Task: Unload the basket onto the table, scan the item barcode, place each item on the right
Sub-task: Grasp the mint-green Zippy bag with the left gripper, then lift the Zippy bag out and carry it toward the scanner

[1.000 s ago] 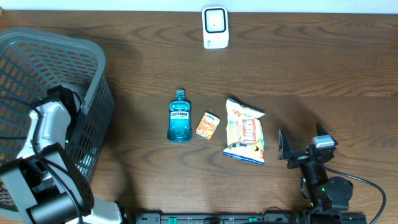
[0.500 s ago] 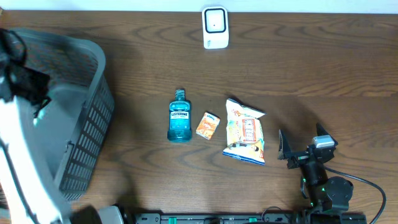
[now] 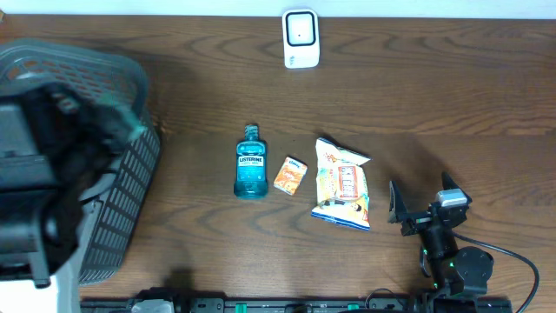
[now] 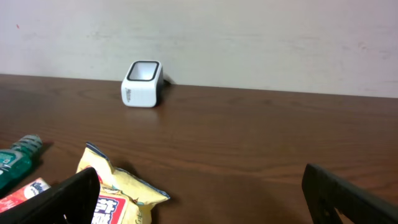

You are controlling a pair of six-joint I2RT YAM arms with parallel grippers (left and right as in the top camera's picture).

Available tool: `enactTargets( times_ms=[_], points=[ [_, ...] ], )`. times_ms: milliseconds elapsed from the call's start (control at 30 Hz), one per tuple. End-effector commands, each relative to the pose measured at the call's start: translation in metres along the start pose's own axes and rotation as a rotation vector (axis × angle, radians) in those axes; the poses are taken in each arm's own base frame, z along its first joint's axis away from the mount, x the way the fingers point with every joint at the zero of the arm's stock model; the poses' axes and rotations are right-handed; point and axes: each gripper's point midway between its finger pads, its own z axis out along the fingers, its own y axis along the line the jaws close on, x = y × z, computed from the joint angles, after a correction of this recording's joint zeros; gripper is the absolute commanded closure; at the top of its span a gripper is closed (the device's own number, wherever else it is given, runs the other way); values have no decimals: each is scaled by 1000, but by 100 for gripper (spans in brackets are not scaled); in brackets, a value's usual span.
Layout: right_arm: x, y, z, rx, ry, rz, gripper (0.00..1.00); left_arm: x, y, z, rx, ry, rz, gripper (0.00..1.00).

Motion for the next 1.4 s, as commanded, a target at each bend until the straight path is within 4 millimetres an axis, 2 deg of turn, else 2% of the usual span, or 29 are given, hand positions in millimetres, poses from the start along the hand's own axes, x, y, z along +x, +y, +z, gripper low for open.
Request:
enactTargets(
  times_ms=[0,167,433,600,700,867,933,1033,1267,1367],
  points=[
    [2,0,0,1,6,-10,1,36,-34,22,55,101,222,93],
    [2,0,0,1,6,-10,1,80,-54,71,-33,162,402,93],
    [2,0,0,1,6,-10,1,177,-85,186,-105,334,730,93],
    [2,0,0,1,6,-10,1,220,-84,251,-140,380,747,93],
    [2,0,0,1,6,-10,1,242,-72,276,-189,428,674,92],
    [2,0,0,1,6,-10,1,281,-55,294,-204,575,623,93],
    [2,0,0,0,6,-10,1,288,-51,297,-211,605,621,92],
    [2,0,0,1,6,-10,1,293,-50,296,-204,633,615,85],
    [2,0,0,1,6,-10,1,292,-54,286,-189,651,608,33],
    [2,0,0,1,6,-10,1,284,-59,275,-176,642,610,19]
  ],
)
